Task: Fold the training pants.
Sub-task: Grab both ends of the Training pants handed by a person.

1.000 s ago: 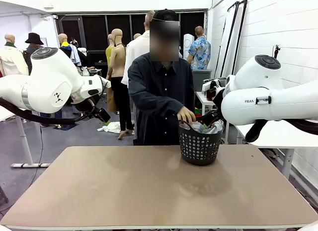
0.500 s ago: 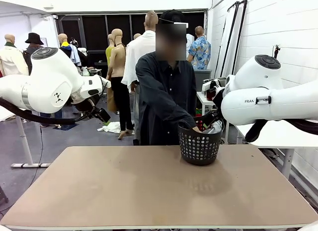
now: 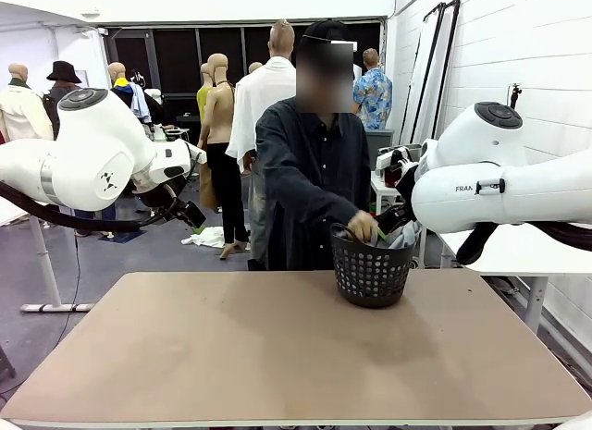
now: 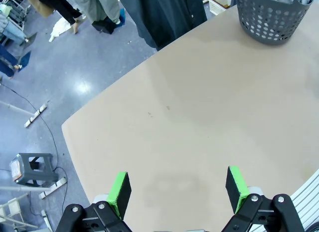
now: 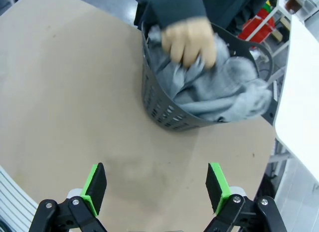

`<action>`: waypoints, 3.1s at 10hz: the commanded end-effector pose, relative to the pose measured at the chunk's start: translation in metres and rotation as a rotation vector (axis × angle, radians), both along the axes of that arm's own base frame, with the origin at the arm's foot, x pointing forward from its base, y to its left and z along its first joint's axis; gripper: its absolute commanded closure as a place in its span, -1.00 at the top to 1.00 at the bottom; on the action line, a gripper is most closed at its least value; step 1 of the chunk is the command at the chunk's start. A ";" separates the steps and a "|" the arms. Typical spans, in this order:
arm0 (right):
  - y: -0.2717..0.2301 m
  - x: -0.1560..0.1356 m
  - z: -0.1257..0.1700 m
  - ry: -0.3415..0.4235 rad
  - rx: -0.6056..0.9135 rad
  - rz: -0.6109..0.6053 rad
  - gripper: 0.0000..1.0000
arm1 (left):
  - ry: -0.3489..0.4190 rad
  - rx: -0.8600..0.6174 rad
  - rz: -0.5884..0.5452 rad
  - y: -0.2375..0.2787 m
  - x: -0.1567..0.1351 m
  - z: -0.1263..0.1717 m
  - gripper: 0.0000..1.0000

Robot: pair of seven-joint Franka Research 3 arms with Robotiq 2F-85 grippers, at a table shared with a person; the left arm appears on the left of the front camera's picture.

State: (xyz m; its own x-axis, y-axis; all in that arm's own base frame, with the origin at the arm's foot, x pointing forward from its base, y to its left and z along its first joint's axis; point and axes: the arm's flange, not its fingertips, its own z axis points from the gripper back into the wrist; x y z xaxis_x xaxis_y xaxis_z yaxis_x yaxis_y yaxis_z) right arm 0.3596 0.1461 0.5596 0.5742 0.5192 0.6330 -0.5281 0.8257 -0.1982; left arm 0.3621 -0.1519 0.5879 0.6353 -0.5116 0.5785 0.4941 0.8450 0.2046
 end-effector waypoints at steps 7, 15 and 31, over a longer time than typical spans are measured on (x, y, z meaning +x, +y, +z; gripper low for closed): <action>0.001 0.001 0.001 0.002 -0.003 0.003 1.00 | -0.005 0.004 -0.006 0.000 0.000 0.000 1.00; 0.001 0.001 0.001 0.002 -0.003 0.003 1.00 | -0.005 0.004 -0.006 0.000 0.000 0.000 1.00; 0.001 0.001 0.001 0.002 -0.003 0.003 1.00 | -0.005 0.004 -0.006 0.000 0.000 0.000 1.00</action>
State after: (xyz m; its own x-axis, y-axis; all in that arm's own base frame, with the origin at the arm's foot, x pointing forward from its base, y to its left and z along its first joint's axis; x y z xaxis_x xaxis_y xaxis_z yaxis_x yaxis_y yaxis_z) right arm 0.3596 0.1461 0.5596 0.5742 0.5192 0.6330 -0.5281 0.8257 -0.1982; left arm 0.3620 -0.1519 0.5879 0.6352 -0.5116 0.5785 0.4941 0.8450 0.2046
